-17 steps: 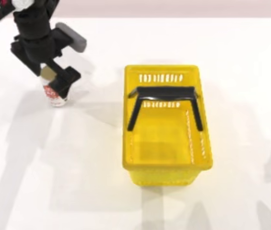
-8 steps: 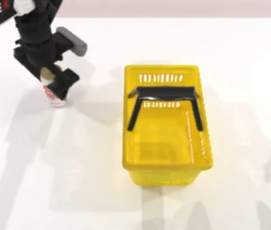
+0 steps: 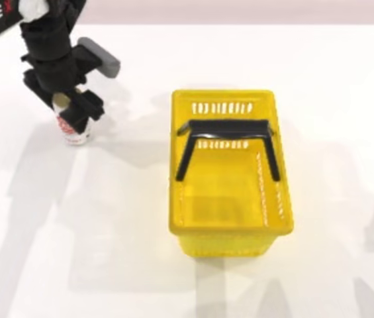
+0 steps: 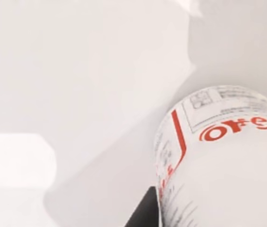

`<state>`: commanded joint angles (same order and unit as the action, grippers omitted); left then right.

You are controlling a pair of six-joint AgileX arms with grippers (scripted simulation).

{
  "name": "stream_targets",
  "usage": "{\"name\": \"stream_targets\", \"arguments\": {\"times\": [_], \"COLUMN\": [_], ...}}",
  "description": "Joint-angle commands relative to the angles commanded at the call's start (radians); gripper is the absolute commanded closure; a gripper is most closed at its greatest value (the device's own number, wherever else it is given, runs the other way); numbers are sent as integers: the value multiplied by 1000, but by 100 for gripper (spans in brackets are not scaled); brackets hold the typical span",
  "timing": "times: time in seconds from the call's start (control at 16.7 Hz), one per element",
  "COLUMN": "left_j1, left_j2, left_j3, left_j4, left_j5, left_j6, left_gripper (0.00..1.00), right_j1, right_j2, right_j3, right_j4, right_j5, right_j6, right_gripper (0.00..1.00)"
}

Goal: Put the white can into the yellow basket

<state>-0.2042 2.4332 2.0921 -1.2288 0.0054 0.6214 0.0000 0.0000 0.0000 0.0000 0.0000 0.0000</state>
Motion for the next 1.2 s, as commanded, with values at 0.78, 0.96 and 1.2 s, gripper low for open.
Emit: {"name": "stream_targets", "arguments": {"times": [0.78, 0.96, 1.2], "left_j1": [-4, -14, -36], "left_j2": [-4, -20, -68], "left_j3": [-15, -72, -195], "left_j4": [31, 157, 465], "left_j5": [23, 113, 311], "left_j6": [-8, -47, -137], "left_gripper": [100, 100, 100], "right_j1": [0, 0, 0], "right_j2": [0, 0, 0], "right_j3": [0, 0, 0], "right_j4": [0, 0, 0], "right_j5": [0, 0, 0], "right_j6": [0, 0, 0], "right_gripper": [0, 0, 0]}}
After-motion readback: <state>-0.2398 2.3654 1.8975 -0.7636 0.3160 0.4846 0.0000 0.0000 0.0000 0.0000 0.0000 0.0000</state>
